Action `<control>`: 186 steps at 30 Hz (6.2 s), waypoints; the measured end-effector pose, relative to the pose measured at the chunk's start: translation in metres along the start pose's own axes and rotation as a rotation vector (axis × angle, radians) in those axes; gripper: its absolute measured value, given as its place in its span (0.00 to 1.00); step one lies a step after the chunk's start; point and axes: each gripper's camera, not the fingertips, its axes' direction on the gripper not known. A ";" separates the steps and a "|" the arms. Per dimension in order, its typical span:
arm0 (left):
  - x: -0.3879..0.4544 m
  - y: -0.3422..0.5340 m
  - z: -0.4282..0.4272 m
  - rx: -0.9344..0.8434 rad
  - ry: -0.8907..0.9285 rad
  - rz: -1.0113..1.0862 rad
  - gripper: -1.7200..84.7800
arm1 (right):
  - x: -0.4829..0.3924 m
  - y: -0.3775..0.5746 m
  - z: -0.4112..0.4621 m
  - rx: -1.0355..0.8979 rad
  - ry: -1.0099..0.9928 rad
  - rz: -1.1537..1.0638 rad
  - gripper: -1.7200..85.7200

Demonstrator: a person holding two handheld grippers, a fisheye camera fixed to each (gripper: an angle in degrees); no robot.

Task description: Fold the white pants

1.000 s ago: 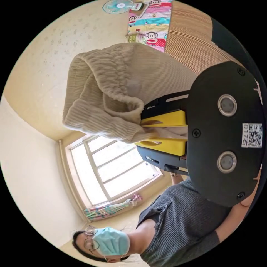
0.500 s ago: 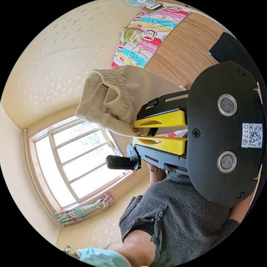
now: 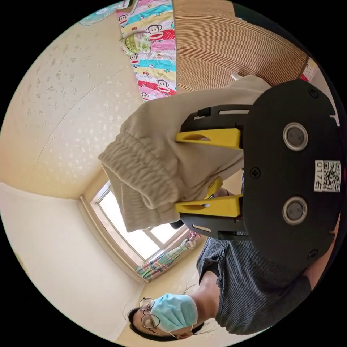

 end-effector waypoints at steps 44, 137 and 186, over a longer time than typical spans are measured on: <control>0.112 -0.107 -0.374 0.909 -0.434 -0.063 0.04 | -0.465 -0.020 -0.171 0.270 0.308 -0.905 0.04; -0.780 0.303 -0.191 -0.654 -0.264 -1.658 0.14 | 0.585 -0.340 0.353 -0.840 0.419 0.981 0.17; -0.699 0.269 -0.023 -1.129 -0.180 -0.980 0.08 | 0.469 -0.240 0.091 -0.482 0.580 1.250 0.03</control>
